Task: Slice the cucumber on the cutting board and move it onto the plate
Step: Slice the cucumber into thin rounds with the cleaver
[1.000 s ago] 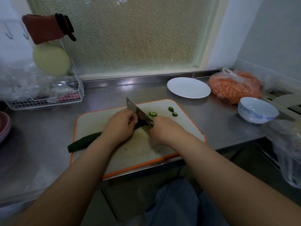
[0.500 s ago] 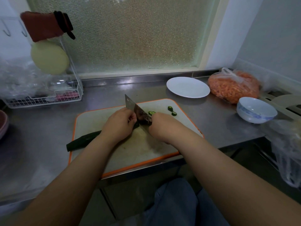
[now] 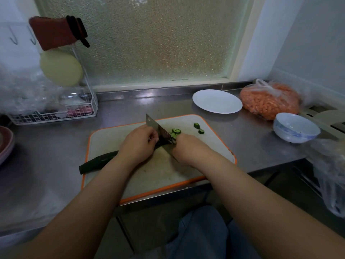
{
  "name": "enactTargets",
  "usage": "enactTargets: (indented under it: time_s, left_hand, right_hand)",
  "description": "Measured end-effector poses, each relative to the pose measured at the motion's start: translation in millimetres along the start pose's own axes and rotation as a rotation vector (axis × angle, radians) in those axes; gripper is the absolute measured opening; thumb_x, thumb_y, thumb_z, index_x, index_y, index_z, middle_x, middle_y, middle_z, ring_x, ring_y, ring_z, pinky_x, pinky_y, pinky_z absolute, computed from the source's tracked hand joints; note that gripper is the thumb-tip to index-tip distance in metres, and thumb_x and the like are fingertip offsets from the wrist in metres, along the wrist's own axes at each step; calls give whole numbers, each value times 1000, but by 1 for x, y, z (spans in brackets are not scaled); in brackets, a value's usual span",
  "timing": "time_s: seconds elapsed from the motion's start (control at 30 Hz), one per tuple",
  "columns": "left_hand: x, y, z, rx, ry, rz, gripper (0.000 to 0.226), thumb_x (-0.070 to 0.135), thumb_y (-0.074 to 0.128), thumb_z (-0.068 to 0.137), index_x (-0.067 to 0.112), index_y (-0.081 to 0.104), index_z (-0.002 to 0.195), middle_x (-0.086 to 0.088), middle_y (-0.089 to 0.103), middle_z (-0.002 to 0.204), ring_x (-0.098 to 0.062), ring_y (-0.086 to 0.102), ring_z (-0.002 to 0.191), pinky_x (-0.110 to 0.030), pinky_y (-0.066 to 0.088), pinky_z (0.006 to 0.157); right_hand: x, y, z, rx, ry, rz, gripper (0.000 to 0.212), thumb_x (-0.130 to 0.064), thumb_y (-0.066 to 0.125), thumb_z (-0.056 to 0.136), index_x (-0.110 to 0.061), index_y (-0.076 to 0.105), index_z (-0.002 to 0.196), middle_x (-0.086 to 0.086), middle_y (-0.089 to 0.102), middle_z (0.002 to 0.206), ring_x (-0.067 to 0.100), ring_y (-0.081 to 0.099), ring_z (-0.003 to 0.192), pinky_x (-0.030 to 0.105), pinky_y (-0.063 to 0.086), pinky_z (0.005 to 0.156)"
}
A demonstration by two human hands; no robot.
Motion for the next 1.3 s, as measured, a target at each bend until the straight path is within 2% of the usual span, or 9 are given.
enactTargets:
  time_s: [0.23,0.53,0.7,0.9,1.1,1.3]
  left_hand:
    - [0,-1,0,5,-5,-29,11,18,61,85,24,55,77,5,50,79,-16,47,74,-28,34,66]
    - [0,-1,0,18,0,-24,5,16,61,84,18,60,79,3,52,81,-18,49,75,-29,36,66]
    - [3,-2,-1,23,28,-9,10,15,61,83,20,56,76,6,49,79,-15,44,73,-28,30,63]
    - [1,-4,-4,25,21,-10,3,15,60,84,17,61,82,6,51,80,-15,45,75,-28,32,65]
    - [0,-3,-2,3,9,-13,6,15,60,84,19,59,81,5,51,81,-17,47,76,-28,32,65]
    - [-2,-2,0,6,-2,-16,6,16,60,83,20,59,80,3,53,81,-19,50,77,-29,38,67]
  right_hand:
    - [-5,-14,-12,57,-39,3,24,-9,44,93,-4,57,113,17,61,117,33,58,107,28,38,71]
    - [-10,-14,-12,20,-21,-8,25,-6,44,93,-2,57,114,18,61,115,35,60,104,30,40,68]
    - [-8,6,-4,-49,1,-50,23,-10,49,93,-3,60,112,16,63,115,33,60,105,31,45,75]
    - [0,1,-3,-62,24,-4,25,-9,47,93,-2,58,115,17,62,114,35,62,102,31,43,67]
    - [-2,0,-6,-19,14,11,24,-10,46,94,-4,58,113,17,62,116,33,59,107,30,43,75]
    - [-7,-12,-17,32,-18,9,22,-9,45,94,-5,57,111,16,61,116,32,58,106,28,39,71]
Point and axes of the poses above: each hand's wrist, its own z-axis towards the middle knuckle, its own y-axis out of the palm, x = y × z, the point moved 7 cm from there along z, towards the middle knuckle
